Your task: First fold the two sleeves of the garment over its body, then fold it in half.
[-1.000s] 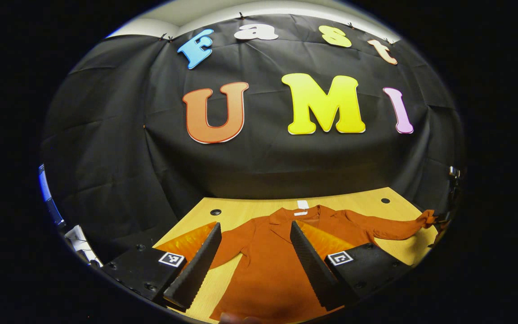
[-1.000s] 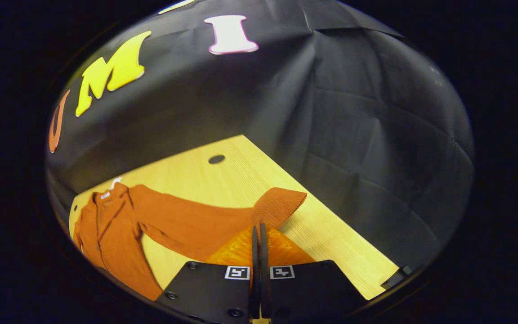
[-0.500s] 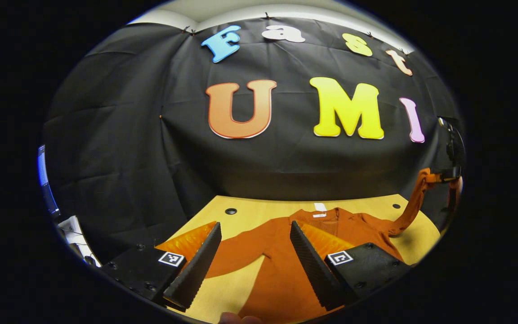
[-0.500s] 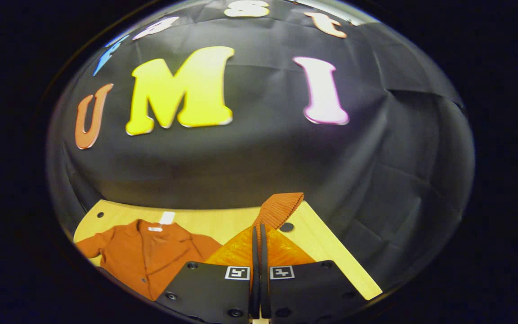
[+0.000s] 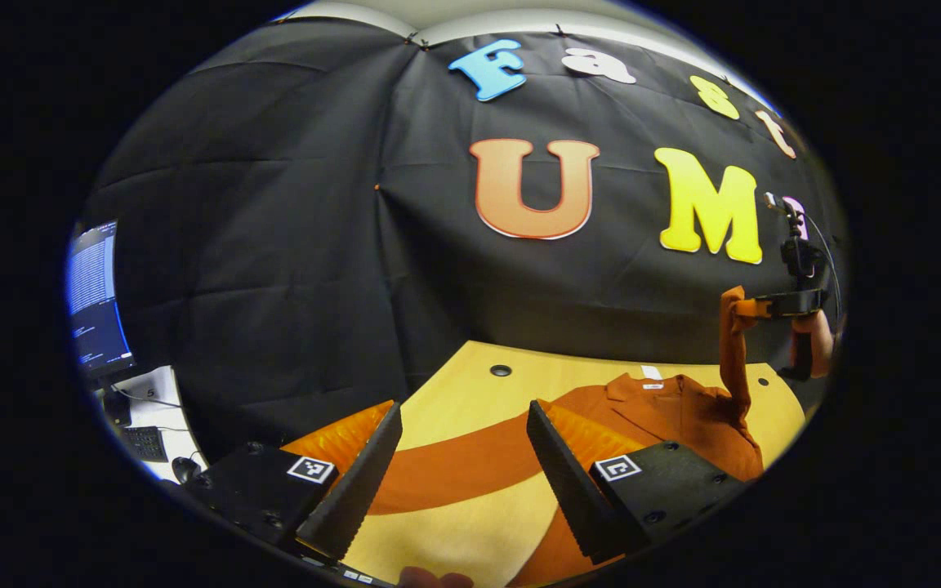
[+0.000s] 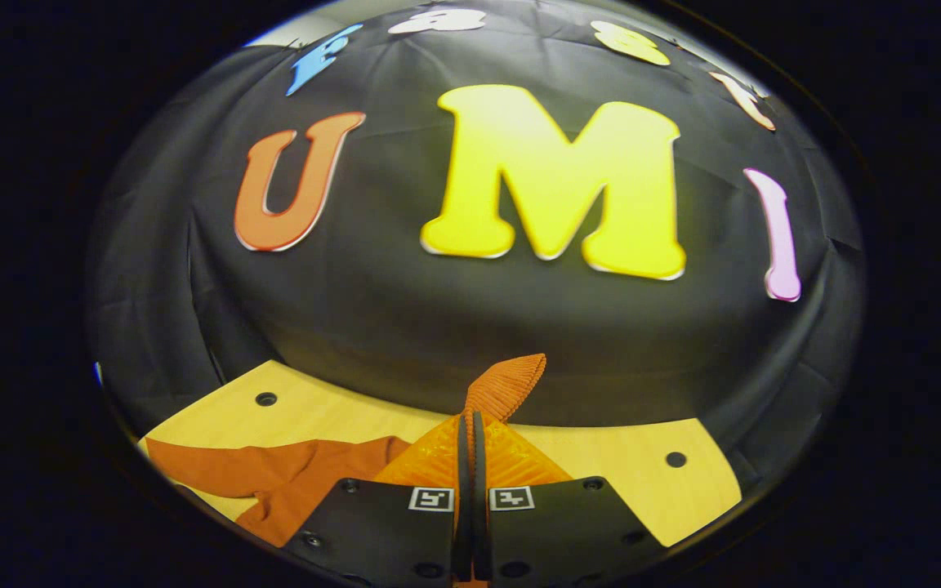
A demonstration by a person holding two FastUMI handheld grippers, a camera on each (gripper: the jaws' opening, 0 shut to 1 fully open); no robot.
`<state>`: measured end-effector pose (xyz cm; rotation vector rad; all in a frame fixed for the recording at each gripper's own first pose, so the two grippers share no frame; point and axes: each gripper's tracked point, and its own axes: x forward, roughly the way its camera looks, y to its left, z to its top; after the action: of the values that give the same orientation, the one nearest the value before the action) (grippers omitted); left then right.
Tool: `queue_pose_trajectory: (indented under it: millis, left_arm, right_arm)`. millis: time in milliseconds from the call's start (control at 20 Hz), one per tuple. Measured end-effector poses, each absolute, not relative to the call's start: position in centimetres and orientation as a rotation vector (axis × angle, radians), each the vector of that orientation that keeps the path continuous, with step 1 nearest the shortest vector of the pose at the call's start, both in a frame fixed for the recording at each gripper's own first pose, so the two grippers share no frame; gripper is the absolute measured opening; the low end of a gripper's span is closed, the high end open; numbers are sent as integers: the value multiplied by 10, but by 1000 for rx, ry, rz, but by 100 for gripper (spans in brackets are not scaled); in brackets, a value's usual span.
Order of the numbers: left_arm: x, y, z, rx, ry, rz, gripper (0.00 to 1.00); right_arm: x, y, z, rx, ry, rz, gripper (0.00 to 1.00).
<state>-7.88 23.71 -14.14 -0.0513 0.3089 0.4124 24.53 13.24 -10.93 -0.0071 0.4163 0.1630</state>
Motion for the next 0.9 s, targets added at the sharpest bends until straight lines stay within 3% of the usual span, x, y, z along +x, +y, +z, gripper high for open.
queue_pose_trajectory:
  millis: [350, 550, 750, 900]
  left_arm:
    - [-123, 293, -151, -46, 351, 498, 100]
    - [-136, 308, -171, -77, 377, 529, 99]
    - [-132, 305, -184, -111, 395, 522, 99]
    - [-124, 305, -194, -128, 410, 517, 99]
  right_arm:
    - [225, 248, -251, -28, 633, 283, 1]
    - [210, 284, -295, -42, 732, 352, 2]
    - [205, 303, -298, -21, 744, 389, 13]
    - [201, 305, -287, -35, 728, 419, 31]
